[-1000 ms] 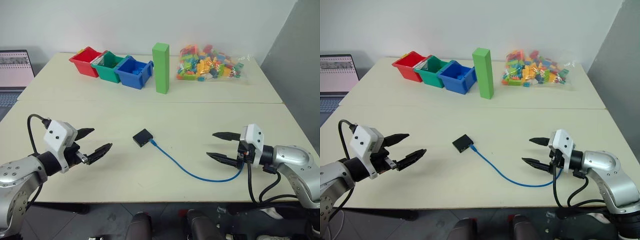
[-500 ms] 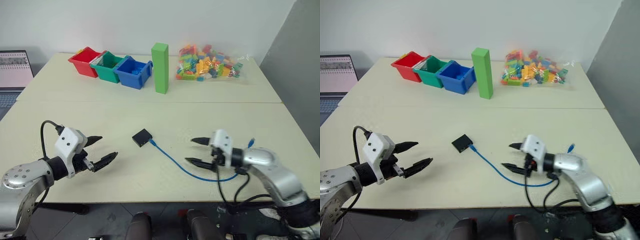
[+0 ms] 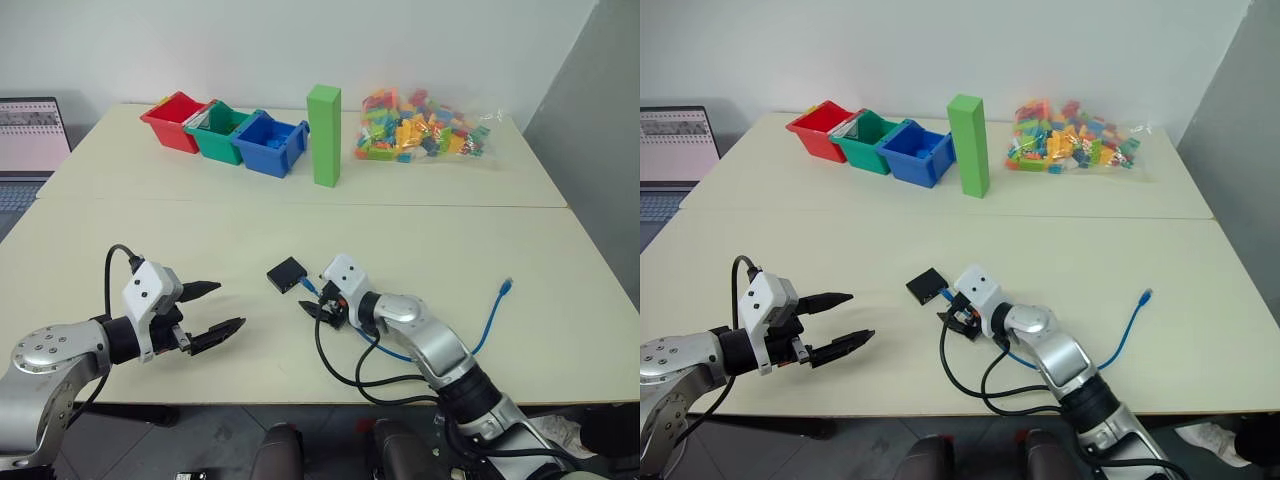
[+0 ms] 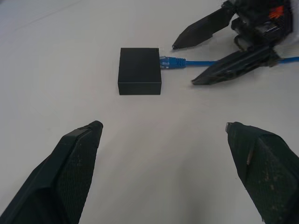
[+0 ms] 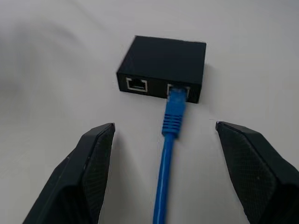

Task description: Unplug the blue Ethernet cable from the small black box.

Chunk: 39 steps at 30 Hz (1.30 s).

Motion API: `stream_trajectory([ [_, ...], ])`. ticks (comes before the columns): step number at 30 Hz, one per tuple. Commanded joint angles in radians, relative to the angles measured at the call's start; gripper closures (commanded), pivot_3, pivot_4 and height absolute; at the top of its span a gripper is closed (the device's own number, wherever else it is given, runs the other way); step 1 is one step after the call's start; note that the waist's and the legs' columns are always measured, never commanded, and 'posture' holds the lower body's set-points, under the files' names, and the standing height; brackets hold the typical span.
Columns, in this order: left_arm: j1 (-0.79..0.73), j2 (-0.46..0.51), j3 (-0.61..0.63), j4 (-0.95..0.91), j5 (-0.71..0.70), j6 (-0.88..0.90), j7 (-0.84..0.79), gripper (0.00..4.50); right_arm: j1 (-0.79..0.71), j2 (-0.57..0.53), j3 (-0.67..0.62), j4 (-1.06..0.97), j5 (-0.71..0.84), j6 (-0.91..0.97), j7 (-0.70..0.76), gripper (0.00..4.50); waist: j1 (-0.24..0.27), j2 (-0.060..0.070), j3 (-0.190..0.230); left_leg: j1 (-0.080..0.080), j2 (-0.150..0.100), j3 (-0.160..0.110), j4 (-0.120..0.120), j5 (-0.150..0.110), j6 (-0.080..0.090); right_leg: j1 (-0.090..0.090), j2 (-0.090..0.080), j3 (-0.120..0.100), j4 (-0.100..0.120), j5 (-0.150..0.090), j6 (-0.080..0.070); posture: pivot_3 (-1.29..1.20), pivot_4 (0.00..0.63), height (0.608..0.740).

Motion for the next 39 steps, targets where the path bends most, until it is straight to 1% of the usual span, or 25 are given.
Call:
stream_trajectory([
  [1, -0.006, 0.010, 0.011, -0.007, -0.003, -0.014, -0.009, 0.00, -0.030, 0.033, -0.003, 0.041, -0.044, 0.005, -0.044, 1.03, -0.002, 0.000, 0.000, 0.000, 0.000, 0.000, 0.000, 0.000, 0.000, 0.000, 0.000, 0.000, 0.000, 0.000, 0.000, 0.00, 0.150, 0.740],
  [3, -0.004, 0.008, 0.010, -0.004, -0.001, -0.020, -0.010, 0.00, -0.032, 0.041, -0.004, 0.046, -0.053, 0.019, -0.049, 1.40, -0.003, 0.000, 0.000, 0.000, 0.000, 0.000, 0.000, 0.000, 0.000, 0.000, 0.000, 0.000, 0.000, 0.000, 0.000, 0.00, 0.150, 0.740],
  [11, -0.019, -0.007, 0.002, 0.041, -0.001, -0.024, -0.006, 0.00, -0.039, 0.038, 0.007, 0.032, -0.073, 0.042, -0.041, 3.44, -0.004, 0.000, 0.000, 0.000, 0.000, 0.000, 0.000, 0.000, 0.000, 0.000, 0.000, 0.000, 0.000, 0.000, 0.000, 0.00, 0.150, 0.740],
  [14, -0.030, -0.004, -0.005, 0.085, 0.006, -0.015, -0.002, 0.00, -0.049, 0.026, 0.024, 0.030, -0.091, -0.004, -0.018, 4.20, -0.003, 0.000, 0.000, 0.000, 0.000, -0.001, 0.000, 0.000, 0.000, 0.000, 0.000, -0.001, 0.000, 0.000, 0.000, 0.00, 0.150, 0.740],
  [15, -0.032, -0.007, -0.005, 0.104, 0.003, -0.008, -0.001, 0.00, -0.053, 0.001, 0.040, 0.020, -0.109, -0.039, 0.001, 4.35, -0.004, 0.000, 0.000, 0.000, 0.000, 0.000, 0.000, 0.000, 0.000, 0.000, 0.000, 0.000, 0.000, 0.000, 0.000, 0.00, 0.150, 0.740],
  [19, -0.045, -0.015, -0.006, 0.136, -0.024, 0.029, 0.001, 0.00, -0.066, -0.080, 0.063, -0.018, -0.146, -0.149, 0.065, 4.37, -0.003, 0.000, 0.000, 0.000, 0.000, 0.000, 0.000, 0.000, 0.000, 0.000, 0.000, 0.000, 0.000, 0.000, 0.000, 0.00, 0.150, 0.740],
  [20, -0.071, -0.016, 0.005, 0.139, -0.104, 0.130, -0.002, 0.00, -0.086, -0.127, 0.060, -0.048, -0.144, -0.227, 0.121, 4.37, -0.002, 0.000, 0.000, 0.000, 0.000, 0.000, 0.000, 0.000, 0.000, 0.000, 0.000, -0.001, 0.000, 0.000, 0.000, 0.00, 0.150, 0.740],
  [23, -0.126, -0.010, 0.026, 0.133, -0.298, 0.352, -0.030, 0.00, -0.131, -0.217, 0.057, -0.093, -0.137, -0.425, 0.240, 4.37, 0.001, 0.000, 0.001, -0.002, 0.000, -0.001, 0.001, 0.000, 0.000, -0.001, 0.000, -0.001, 0.000, 0.000, 0.001, 0.00, 0.150, 0.740],
  [28, -0.192, -0.013, 0.026, 0.087, -0.490, 0.534, -0.021, 0.00, -0.182, -0.269, 0.048, -0.132, -0.090, -0.610, 0.374, 4.37, -0.017, 0.000, 0.001, -0.001, 0.001, -0.002, 0.000, 0.000, 0.000, 0.000, 0.001, -0.002, 0.001, 0.000, 0.000, 0.00, 0.150, 0.740],
  [31, -0.234, -0.038, 0.018, 0.071, -0.553, 0.575, 0.012, 0.00, -0.202, -0.275, 0.044, -0.169, -0.076, -0.645, 0.425, 4.37, -0.019, 0.000, 0.001, -0.001, 0.001, -0.003, -0.001, 0.000, 0.000, 0.000, 0.000, -0.002, 0.002, 0.000, 0.000, 0.00, 0.150, 0.740],
  [32, -0.250, -0.049, 0.021, 0.072, -0.573, 0.584, 0.028, 0.00, -0.204, -0.275, 0.043, -0.178, -0.073, -0.649, 0.436, 4.37, -0.018, 0.000, 0.001, -0.001, 0.001, -0.003, -0.001, 0.000, 0.000, 0.000, 0.000, -0.002, 0.002, 0.003, -0.004, 0.00, 0.150, 0.740],
  [34, -0.273, -0.060, 0.029, 0.079, -0.611, 0.604, 0.045, 0.00, -0.207, -0.274, 0.042, -0.189, -0.071, -0.651, 0.457, 4.37, -0.017, 0.000, 0.001, -0.001, 0.000, -0.002, 0.000, 0.000, 0.000, 0.000, 0.000, -0.002, 0.002, 0.003, -0.005, 0.00, 0.150, 0.740],
  [39, -0.281, -0.054, 0.028, 0.085, -0.649, 0.628, 0.047, 0.00, -0.219, -0.271, 0.027, -0.187, -0.072, -0.652, 0.481, 4.37, -0.016, 0.000, 0.001, 0.000, 0.000, -0.002, 0.000, 0.000, 0.000, 0.000, 0.000, -0.002, 0.002, 0.003, -0.005, 0.00, 0.150, 0.740],
])
